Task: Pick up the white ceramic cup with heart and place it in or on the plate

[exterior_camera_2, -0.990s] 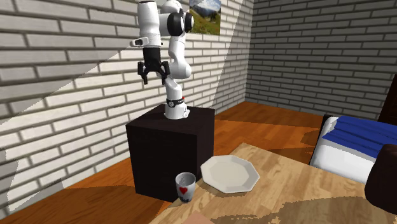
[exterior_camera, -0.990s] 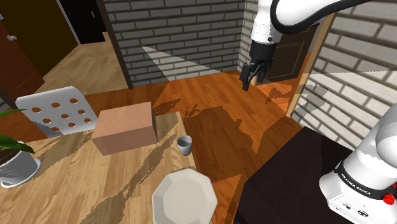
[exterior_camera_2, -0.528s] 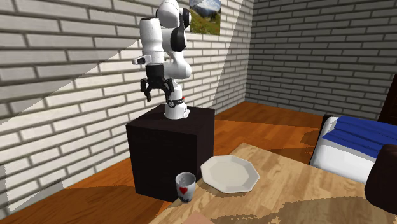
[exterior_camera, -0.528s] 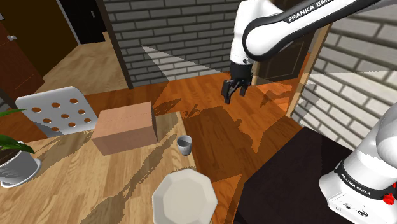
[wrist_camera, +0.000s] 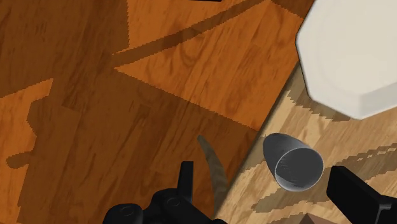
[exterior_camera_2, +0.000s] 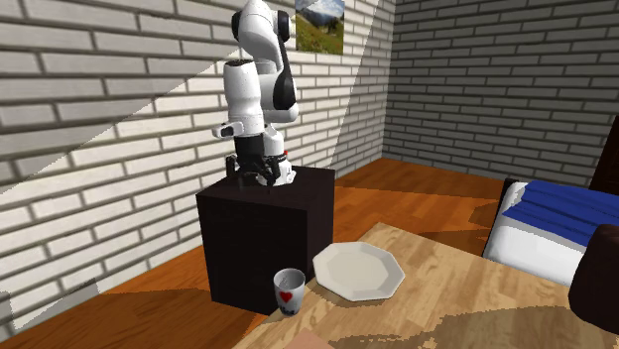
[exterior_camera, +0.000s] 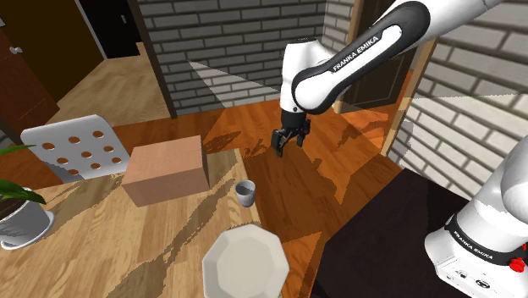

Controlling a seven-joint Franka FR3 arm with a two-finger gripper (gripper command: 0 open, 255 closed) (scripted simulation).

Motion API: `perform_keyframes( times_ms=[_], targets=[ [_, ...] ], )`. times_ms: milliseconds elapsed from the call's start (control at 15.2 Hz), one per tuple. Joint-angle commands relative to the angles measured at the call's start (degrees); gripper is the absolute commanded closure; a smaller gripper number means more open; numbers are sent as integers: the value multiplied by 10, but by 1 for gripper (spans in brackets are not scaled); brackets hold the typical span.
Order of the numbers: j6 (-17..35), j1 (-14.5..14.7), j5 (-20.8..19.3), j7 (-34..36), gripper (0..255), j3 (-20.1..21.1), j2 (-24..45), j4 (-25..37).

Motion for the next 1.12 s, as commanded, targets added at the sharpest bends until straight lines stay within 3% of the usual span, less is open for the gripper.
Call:
perform_keyframes(
  times_ms=[0,462,924,1056],
  targets=[
    [22,6,-14,18,0,2,48,24],
    [67,40,-58,71,0,-9,207,131],
    [76,80,-80,102,0,-27,366,275],
    [80,84,-81,104,0,-30,383,289]
  ],
)
